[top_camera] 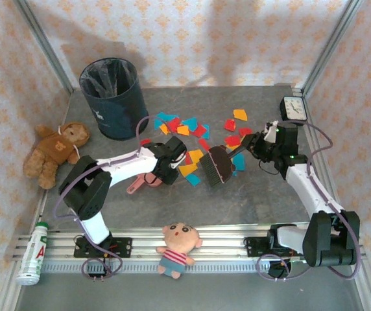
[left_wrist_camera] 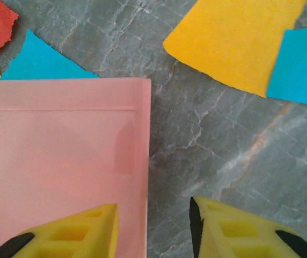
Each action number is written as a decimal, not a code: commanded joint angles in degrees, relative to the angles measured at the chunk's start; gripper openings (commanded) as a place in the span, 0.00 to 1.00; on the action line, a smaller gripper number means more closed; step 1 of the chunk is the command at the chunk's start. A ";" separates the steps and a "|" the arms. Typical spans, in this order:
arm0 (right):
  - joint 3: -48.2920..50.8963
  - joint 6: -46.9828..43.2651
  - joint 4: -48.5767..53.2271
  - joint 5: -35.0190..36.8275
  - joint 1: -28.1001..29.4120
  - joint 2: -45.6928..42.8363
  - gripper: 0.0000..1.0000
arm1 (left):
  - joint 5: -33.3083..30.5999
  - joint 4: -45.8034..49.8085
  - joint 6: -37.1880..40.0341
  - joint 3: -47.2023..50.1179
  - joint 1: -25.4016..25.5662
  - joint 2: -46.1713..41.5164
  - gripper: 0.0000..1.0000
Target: Sweep away the paper scraps from the table
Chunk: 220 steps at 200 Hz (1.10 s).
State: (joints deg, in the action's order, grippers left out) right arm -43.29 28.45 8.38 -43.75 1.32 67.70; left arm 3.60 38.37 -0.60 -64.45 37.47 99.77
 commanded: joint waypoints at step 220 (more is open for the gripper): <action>-1.18 -1.69 2.63 4.86 -0.18 -2.96 0.00 | -9.97 8.29 3.36 -10.56 3.53 1.28 0.00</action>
State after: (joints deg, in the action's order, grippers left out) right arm -43.29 27.35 11.00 -41.71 1.32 67.22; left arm -3.49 44.21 0.12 -70.74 39.62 101.08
